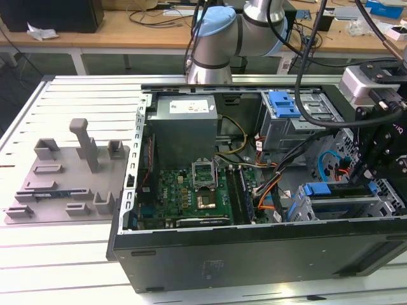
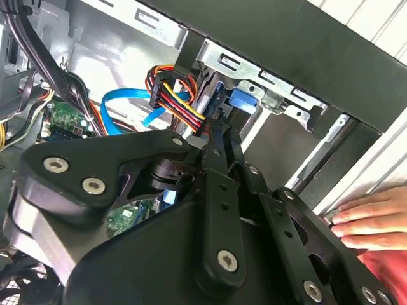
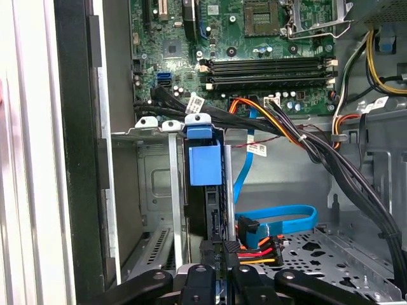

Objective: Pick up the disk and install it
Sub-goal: 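Insert the first disk wire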

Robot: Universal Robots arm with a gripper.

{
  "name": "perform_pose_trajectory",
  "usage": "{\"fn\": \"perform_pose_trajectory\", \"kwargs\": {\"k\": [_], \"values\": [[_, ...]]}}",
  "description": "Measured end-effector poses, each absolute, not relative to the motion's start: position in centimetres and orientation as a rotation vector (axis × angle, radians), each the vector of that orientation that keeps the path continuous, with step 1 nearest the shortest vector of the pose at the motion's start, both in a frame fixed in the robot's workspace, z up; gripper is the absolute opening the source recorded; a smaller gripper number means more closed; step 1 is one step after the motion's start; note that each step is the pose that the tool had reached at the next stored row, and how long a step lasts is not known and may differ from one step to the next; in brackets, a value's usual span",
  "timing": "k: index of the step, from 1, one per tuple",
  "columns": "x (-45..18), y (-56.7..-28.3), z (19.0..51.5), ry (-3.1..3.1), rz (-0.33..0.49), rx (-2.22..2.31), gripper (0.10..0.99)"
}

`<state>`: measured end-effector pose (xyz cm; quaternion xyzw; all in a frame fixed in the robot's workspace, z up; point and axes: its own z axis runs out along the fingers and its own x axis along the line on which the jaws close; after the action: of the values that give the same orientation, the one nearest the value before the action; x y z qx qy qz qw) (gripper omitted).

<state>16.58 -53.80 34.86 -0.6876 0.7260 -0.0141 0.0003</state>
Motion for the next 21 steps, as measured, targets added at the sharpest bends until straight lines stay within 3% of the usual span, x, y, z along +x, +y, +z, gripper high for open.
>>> {"fn": "perform_pose_trajectory", "kwargs": {"k": [21], "values": [[16.6,-53.45,34.69,2.281,-0.045,-2.159,0.169]]}}
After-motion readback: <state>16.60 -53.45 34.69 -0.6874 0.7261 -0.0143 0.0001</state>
